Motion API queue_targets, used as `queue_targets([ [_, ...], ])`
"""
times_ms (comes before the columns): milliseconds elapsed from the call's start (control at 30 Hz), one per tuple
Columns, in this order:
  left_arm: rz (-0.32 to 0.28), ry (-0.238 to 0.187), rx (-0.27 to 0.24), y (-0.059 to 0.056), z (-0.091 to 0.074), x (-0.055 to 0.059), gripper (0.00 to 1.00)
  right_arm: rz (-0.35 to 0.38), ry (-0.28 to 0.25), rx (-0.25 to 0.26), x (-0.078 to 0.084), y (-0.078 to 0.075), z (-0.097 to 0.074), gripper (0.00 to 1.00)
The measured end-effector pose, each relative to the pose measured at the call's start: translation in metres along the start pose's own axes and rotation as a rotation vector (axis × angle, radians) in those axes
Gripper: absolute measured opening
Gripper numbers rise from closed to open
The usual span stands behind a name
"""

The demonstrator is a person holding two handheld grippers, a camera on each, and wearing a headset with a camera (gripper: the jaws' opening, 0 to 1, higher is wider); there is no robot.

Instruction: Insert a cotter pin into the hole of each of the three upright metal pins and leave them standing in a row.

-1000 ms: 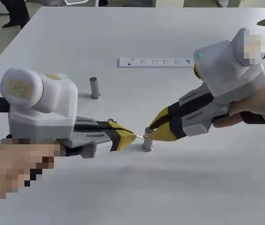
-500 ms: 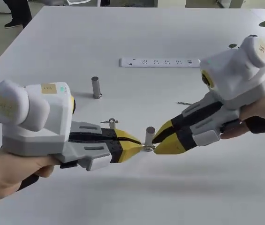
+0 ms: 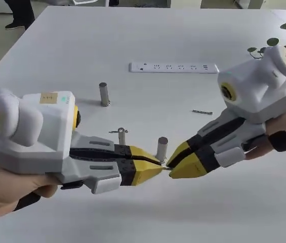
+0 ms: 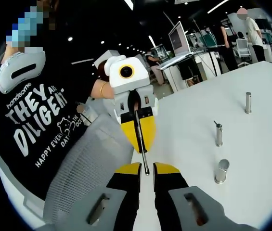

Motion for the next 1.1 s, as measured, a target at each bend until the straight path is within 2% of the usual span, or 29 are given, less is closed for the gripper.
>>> queue_targets([
  [367,-0.013,-0.022,0.019,-0.005,0.001,-0.001,0.00,-0.011,-0.009,-0.031,-0.002,0.007,0.000,0.00],
  [567,-0.009,-0.014,0.018,-0.004,0.001,0.001,0.00,-0.062,-0.006,-0.024,-0.001,0.007,0.000,0.00],
  [633,-0.035,-0.016,0.012,-0.004,0.002,0.001,0.00,-0.073,-0.002,-0.021,-0.001,0.006,0.000,0.00],
  [667,-0.027,-0.018,0.012,-0.003,0.002,0.001,0.00,-0.094,-0.004,-0.018,-0.002,0.006,0.000,0.00],
  [800,-0.024,-0.016,-0.002,-0.001,0.002,0.001,0.01,-0.119,0.005,-0.003,-0.002,0.003,0.000,0.00],
  [967,-0.005,-0.020,-0.053,0.006,0.000,-0.001,0.03,-0.154,0.013,0.037,-0.004,-0.003,-0.001,0.00],
  [1100,-0.003,-0.017,-0.074,0.009,-0.001,0.000,0.05,-0.173,0.035,0.052,-0.002,-0.006,-0.001,0.00],
])
Point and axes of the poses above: the centre of the closed fingertips' face, and the gripper's own axes: z roughly forward along the fingers, y roughly to its left, x roughly out of its underside, the point moved 2 cm from there along -z, roughly backward along the fingers, and after that the axes turned 11 degrees about x, right-handed, at the moved point
